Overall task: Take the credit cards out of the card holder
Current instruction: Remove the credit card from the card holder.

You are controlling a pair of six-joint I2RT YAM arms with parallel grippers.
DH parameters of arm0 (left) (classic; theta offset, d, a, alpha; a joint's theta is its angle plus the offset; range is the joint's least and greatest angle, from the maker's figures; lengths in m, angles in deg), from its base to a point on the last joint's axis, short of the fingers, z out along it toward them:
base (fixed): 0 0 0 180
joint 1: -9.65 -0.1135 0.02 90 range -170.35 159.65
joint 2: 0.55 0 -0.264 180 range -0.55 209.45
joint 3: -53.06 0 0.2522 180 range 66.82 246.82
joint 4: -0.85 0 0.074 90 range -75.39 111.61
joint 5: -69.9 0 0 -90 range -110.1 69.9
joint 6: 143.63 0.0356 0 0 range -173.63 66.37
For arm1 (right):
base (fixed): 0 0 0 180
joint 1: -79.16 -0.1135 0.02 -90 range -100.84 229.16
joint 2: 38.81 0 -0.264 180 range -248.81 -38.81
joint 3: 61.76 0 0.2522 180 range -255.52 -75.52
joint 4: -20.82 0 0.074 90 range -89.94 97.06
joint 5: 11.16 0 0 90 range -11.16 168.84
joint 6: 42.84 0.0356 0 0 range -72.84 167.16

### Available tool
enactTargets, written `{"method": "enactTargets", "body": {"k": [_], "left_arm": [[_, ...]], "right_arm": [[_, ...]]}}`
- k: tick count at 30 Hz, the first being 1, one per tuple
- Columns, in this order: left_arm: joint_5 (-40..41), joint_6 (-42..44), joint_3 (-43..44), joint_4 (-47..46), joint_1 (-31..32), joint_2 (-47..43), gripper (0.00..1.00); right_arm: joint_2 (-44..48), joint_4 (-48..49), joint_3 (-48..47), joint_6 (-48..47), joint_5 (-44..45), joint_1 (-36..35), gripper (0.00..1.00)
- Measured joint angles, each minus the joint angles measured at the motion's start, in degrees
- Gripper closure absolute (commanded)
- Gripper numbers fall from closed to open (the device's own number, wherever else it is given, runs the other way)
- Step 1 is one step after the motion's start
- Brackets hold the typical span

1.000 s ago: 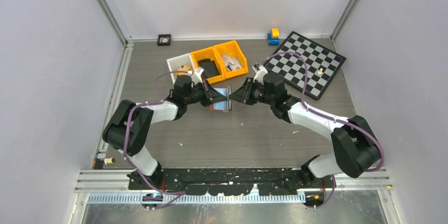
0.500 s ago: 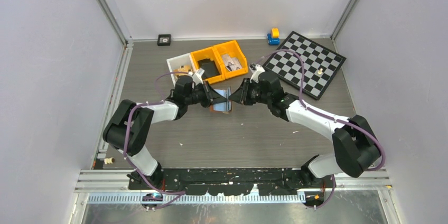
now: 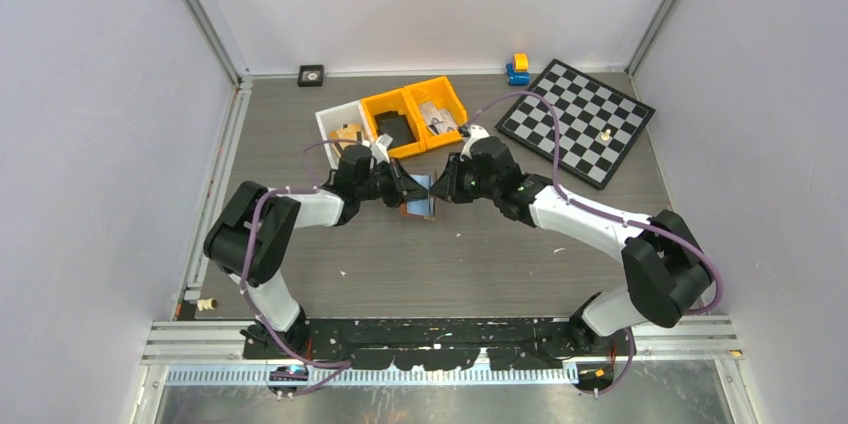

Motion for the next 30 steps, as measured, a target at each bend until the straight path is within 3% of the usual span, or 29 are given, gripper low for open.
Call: {"method": "enactTargets", "body": {"k": [8, 16, 27, 30], "left_arm": [[-3.0, -6.4, 0.3, -8.7, 0.1, 6.0, 1.00], [-1.2, -4.0, 0.3, -5.0, 0.0, 5.5, 1.00], [0.5, -1.3, 0.6, -0.7, 0.4, 4.0, 1.00], [0.7, -1.0, 0.6, 0.3, 0.4, 3.6, 1.00]], "right_arm": [[-1.2, -6.9, -3.4, -0.6, 5.9, -0.3, 0.99], [-5.2, -10.3, -7.3, -0.7, 8.4, -0.8, 0.86], [-6.0, -12.0, -8.1, -0.9, 9.6, -1.0, 0.76], [-6.4, -12.1, -8.2, -1.0, 9.8, -1.0, 0.68]]}}
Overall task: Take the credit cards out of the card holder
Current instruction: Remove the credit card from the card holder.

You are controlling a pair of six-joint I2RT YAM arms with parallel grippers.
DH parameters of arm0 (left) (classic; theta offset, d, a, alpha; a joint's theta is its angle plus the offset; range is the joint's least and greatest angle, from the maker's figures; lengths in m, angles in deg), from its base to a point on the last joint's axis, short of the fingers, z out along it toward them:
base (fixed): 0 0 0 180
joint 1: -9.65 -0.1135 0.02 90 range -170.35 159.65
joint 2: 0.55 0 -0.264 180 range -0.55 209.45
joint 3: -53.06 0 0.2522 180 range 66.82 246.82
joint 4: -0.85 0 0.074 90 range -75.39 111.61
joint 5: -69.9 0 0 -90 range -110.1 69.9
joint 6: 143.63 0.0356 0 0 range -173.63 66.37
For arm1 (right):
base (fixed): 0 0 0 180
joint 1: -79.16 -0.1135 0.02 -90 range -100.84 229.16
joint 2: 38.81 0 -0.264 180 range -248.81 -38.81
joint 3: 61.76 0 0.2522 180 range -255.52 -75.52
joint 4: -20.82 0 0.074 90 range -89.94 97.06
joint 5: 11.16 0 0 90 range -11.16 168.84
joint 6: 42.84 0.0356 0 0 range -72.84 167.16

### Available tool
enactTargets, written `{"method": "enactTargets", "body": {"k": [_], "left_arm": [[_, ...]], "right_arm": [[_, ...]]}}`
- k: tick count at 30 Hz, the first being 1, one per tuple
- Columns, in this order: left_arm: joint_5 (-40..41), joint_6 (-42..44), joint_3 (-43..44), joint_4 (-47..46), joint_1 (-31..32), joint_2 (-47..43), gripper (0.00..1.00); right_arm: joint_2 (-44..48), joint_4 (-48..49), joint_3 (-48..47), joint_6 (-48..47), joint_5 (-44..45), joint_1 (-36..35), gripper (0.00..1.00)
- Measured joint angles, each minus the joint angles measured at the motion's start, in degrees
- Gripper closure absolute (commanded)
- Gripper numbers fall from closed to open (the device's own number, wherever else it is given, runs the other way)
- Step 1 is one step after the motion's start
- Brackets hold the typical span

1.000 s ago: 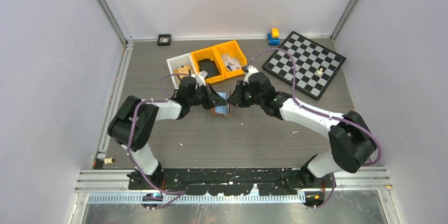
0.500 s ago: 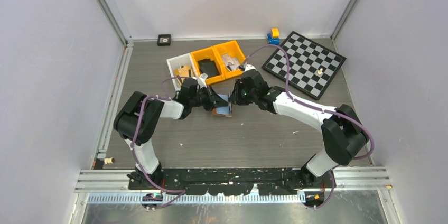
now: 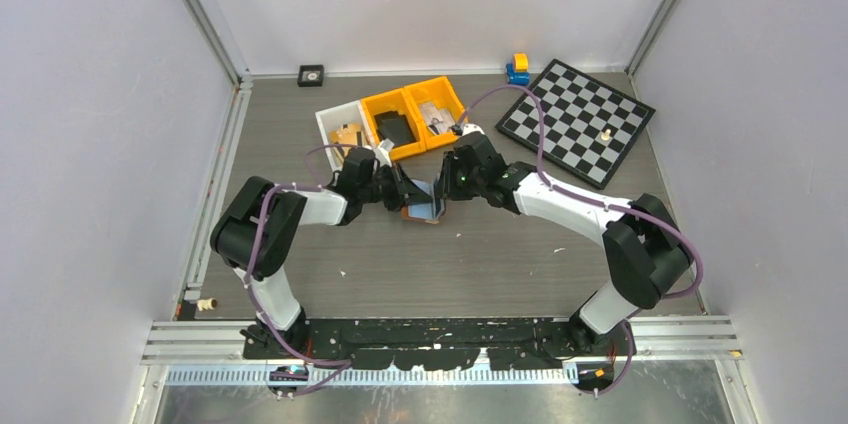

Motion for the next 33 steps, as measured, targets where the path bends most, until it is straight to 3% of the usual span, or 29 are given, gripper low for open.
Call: {"method": "enactTargets", "body": {"k": [8, 13, 17, 22, 25, 33], "left_arm": [[-1.0, 0.8, 0.8, 0.5, 0.5, -2.3, 1.00], [-0.9, 1.2, 0.9, 0.9, 0.4, -2.4, 1.00], [-1.0, 1.2, 0.9, 1.0, 0.4, -2.4, 1.00], [-1.2, 1.2, 0.9, 0.9, 0.4, -2.5, 1.00], [-0.9, 1.2, 0.9, 1.0, 0.4, -3.0, 1.00], [-0.3, 1.4, 0.9, 1.3, 0.4, -4.0, 0.98]], "right_arm": [[-2.3, -1.3, 0.0, -0.6, -0.2, 0.2, 0.53], [-2.3, -1.4, 0.0, -0.8, -0.5, 0.4, 0.52], [-2.3, -1.3, 0.0, -0.8, -1.1, 0.4, 0.63], [-2.3, -1.2, 0.0, -0.7, -1.6, 0.4, 0.88], [-2.2, -1.1, 0.0, -0.2, -1.4, 0.4, 0.96], [-1.6, -0.4, 0.3, 0.0, -1.6, 0.6, 0.99]]}}
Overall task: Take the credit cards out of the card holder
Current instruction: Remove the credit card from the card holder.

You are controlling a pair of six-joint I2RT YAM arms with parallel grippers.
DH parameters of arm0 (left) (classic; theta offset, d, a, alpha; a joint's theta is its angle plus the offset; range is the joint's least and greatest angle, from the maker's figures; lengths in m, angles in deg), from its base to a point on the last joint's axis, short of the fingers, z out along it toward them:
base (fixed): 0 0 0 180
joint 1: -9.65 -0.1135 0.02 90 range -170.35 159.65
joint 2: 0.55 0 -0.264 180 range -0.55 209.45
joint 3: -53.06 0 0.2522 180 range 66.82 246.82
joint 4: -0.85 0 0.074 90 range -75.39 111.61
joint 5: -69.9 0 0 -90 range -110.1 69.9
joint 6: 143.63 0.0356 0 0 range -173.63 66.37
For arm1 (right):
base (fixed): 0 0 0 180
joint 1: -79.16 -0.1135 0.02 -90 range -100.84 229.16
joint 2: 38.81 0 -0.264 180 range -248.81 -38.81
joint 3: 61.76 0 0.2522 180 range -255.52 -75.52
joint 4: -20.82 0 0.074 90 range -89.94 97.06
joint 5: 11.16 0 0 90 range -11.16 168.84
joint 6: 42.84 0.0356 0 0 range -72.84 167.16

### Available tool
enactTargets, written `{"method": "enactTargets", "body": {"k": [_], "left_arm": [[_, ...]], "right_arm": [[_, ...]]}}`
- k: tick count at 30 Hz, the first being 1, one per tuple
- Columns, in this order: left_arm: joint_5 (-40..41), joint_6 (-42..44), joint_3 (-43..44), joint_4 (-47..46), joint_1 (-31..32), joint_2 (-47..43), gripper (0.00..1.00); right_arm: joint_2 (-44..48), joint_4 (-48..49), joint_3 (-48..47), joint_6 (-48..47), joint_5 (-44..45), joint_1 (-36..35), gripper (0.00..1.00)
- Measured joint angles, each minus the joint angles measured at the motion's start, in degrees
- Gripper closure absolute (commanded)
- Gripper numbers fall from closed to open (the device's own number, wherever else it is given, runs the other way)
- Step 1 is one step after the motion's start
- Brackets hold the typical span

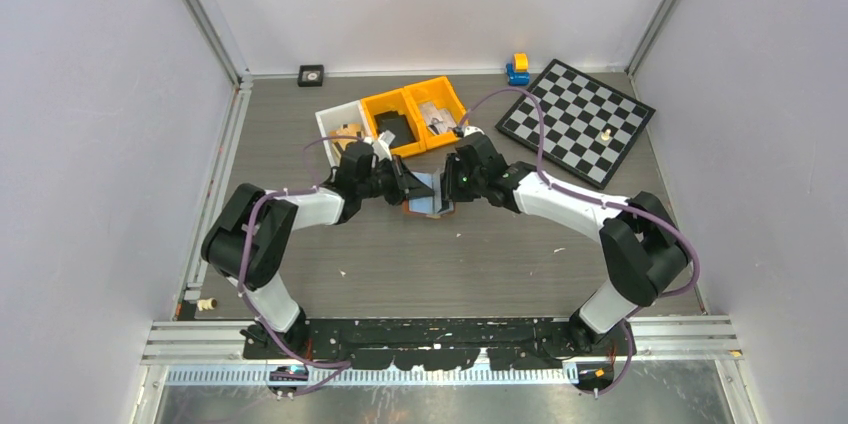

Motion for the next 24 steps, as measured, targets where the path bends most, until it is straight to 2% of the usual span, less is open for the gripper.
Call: {"method": "enactTargets", "body": {"k": [8, 17, 20, 24], "left_arm": [[-0.8, -0.2, 0.0, -0.8, 0.0, -0.6, 0.96], [-0.2, 1.2, -0.6, -0.7, 0.0, -5.9, 0.85], [-0.3, 1.5, -0.6, -0.9, 0.0, -6.5, 0.77], [-0.9, 1.2, -0.7, -1.6, 0.0, -6.7, 0.53]], "right_arm": [[3.0, 3.7, 3.5, -0.3, -0.1, 0.3, 1.00], [9.4, 11.9, 9.2, -0.8, 1.1, 0.4, 0.99], [9.8, 14.1, 10.4, -1.0, 0.3, 0.9, 0.99], [9.8, 15.0, 11.8, -1.2, -0.3, 1.3, 1.00]]}}
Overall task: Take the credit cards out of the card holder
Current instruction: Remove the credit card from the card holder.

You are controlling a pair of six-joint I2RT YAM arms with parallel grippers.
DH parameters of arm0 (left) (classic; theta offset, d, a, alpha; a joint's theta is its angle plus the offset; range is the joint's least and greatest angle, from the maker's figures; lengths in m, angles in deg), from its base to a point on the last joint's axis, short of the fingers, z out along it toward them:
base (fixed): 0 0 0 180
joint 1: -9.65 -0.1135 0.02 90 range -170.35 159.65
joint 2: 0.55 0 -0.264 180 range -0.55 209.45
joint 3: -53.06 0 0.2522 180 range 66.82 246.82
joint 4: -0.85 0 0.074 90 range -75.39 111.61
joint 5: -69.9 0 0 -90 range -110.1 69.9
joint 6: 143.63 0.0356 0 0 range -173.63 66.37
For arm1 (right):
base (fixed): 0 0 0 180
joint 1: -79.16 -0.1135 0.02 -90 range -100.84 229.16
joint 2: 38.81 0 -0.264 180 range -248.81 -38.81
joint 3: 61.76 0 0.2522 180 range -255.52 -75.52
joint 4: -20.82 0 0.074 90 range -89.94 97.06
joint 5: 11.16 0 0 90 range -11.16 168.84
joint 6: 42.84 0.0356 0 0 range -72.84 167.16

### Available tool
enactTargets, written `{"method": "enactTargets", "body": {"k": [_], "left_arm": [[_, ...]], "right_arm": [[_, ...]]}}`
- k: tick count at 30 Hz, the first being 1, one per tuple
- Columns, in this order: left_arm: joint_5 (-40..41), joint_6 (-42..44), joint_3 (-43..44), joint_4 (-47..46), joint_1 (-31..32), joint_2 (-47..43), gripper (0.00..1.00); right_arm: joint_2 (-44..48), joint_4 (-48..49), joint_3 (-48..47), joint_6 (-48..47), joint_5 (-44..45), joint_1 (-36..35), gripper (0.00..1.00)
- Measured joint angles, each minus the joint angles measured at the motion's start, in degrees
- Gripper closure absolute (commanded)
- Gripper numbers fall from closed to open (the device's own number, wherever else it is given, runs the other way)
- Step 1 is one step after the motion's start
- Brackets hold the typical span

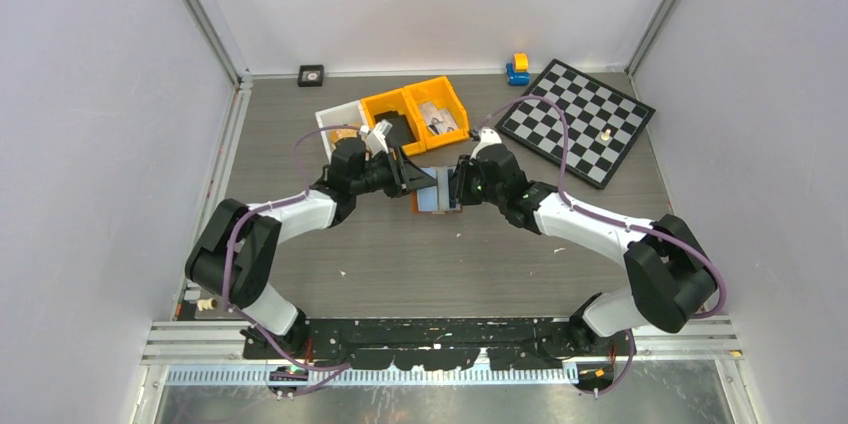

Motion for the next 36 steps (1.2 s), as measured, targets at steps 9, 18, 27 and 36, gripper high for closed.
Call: {"method": "enactTargets", "body": {"k": [9, 18, 27, 36], "left_arm": [[-0.2, 1.0, -1.2, -2.7, 0.0, -4.1, 0.00], [0.5, 3.3, -1.2, -2.8, 0.0, -4.5, 0.00], [-0.7, 3.0, -1.9, -8.5, 0.8, -3.3, 0.03], [-0.8, 3.6, -1.8, -8.0, 2.8, -1.6, 0.01]], "right_arm": [[1.4, -0.1, 2.4, -0.1, 0.2, 0.4, 1.00], [3.6, 0.3, 3.3, 0.0, 0.2, 0.4, 0.99], [4.9, 0.3, 3.8, 1.1, -0.3, 0.4, 0.99], [5.5, -2.6, 1.9, 0.3, 1.3, -0.2, 1.00]]}}
